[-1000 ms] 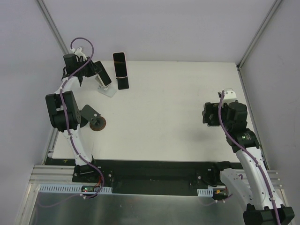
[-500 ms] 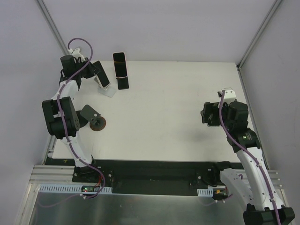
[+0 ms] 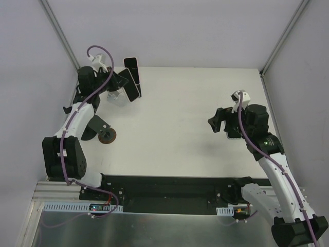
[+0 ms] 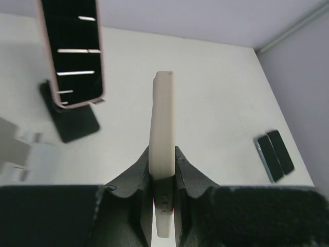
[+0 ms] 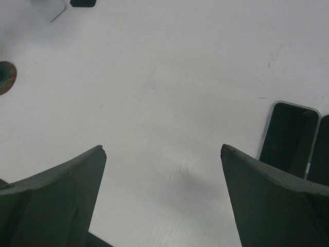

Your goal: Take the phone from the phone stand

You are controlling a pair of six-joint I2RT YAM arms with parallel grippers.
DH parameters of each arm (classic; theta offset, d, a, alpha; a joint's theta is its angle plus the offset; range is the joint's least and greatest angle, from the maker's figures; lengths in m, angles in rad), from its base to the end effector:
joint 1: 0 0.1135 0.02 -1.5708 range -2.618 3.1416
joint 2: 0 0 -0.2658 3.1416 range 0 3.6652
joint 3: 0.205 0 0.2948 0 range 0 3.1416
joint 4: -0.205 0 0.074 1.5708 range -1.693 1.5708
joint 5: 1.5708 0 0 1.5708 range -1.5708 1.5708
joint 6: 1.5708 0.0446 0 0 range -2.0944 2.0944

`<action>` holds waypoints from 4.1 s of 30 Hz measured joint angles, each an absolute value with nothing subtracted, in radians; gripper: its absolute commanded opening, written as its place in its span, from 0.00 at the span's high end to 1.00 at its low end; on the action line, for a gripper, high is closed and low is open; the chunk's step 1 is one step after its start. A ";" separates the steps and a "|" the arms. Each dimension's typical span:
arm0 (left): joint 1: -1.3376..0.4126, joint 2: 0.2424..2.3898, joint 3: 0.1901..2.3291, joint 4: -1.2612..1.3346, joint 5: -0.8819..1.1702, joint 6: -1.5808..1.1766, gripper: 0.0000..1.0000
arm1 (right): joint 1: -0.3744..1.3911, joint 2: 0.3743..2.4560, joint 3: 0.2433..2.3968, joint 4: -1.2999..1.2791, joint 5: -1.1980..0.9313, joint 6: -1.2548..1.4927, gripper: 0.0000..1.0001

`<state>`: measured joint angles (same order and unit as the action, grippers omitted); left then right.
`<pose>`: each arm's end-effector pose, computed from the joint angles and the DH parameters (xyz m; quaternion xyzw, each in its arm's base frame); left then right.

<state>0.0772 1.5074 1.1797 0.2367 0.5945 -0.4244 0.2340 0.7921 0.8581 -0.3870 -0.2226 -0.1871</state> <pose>0.4069 0.0064 0.3326 0.0160 0.7331 -0.3244 0.5976 0.2203 0.0626 0.3445 -0.2320 0.7746 0.1037 0.5791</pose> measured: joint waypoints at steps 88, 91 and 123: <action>-0.529 1.117 0.759 0.017 0.112 -0.385 0.01 | 0.764 1.408 1.148 -0.493 0.233 0.052 0.00; -0.529 1.259 0.800 -0.001 0.149 -0.333 0.01 | 0.724 1.370 1.126 -0.508 0.230 0.052 0.04; -0.654 1.977 1.340 -0.292 0.027 -0.052 0.13 | 0.537 1.085 0.942 -0.559 0.226 0.052 0.04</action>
